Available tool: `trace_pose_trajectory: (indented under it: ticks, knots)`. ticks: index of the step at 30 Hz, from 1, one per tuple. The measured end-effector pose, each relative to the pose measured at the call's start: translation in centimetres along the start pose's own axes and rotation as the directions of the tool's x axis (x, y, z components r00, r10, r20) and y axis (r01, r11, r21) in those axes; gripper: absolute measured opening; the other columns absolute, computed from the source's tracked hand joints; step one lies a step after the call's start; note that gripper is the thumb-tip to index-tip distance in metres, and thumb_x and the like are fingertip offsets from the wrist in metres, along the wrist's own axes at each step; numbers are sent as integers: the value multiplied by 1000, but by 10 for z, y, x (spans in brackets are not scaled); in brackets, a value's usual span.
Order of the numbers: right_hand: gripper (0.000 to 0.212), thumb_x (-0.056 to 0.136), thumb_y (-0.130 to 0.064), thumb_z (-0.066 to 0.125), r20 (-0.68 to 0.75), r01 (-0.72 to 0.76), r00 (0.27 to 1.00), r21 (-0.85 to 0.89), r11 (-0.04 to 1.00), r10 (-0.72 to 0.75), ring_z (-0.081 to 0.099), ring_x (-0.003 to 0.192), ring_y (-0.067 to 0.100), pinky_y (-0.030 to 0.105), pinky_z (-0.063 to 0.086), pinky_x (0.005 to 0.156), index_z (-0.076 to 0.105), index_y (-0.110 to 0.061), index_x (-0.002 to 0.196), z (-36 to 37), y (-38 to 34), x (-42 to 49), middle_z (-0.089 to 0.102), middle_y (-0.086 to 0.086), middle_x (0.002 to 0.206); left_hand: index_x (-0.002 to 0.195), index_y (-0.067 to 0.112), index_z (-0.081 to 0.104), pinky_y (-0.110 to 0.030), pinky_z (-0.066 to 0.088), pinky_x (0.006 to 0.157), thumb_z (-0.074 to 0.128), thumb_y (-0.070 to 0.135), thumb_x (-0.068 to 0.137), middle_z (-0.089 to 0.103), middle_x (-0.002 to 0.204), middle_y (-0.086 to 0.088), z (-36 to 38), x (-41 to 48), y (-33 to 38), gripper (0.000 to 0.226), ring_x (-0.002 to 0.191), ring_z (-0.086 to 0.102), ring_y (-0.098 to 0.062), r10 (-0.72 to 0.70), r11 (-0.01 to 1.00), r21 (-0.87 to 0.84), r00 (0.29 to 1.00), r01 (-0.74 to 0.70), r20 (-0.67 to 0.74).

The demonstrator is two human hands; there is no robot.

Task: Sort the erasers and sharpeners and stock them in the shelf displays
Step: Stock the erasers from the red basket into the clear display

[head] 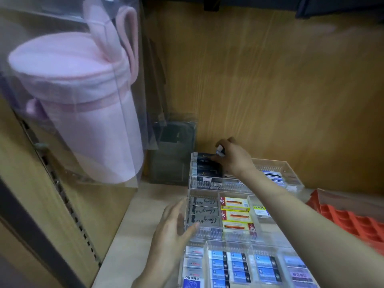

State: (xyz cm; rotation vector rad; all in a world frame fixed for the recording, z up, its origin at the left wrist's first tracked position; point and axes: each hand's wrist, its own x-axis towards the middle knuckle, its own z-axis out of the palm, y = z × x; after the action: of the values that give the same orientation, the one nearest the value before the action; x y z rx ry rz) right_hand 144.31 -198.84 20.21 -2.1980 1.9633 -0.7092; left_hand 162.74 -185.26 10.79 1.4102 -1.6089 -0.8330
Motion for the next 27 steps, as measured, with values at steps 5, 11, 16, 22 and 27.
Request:
trace_pose_trajectory:
  ticks: [5,11,16,22,27]
  knots:
    - [12,88,-9,55,240,-323,946,745,584,217,43,49,11,22,30,46,43,-12,89,-21,-10,-69,45,3,64,115,36,49,1,35,80,62,28,88,39,114,34,-19,-16,21,31,105,46,16,124,992,32,988,-122,-91]
    - [10,85,-15,59,512,-525,849,843,116,129,57,54,12,25,43,52,58,-10,93,-31,-18,-194,65,3,70,102,24,57,-6,42,76,63,17,89,61,102,10,-18,-61,42,16,89,58,7,111,993,-41,988,-107,107]
    - [28,60,-22,74,647,-653,721,754,-70,247,45,41,9,19,34,39,56,-10,78,-10,-15,-267,53,1,53,94,27,57,-12,44,71,64,15,88,62,88,8,-7,-93,42,15,71,59,1,-15,989,-139,977,45,211]
    - [28,78,-7,68,609,-598,681,783,-171,406,41,30,11,18,33,31,44,-18,70,-5,-19,-275,46,3,42,87,30,62,-13,46,71,76,34,68,65,81,8,1,-111,51,24,67,59,0,-48,970,-202,923,133,382]
    - [21,75,-35,70,617,-612,679,775,-157,398,43,41,10,21,32,37,53,-23,74,7,-21,-274,47,-1,50,86,27,62,-22,50,76,79,17,74,65,78,8,11,-111,54,23,67,61,-3,-67,965,-213,931,152,359]
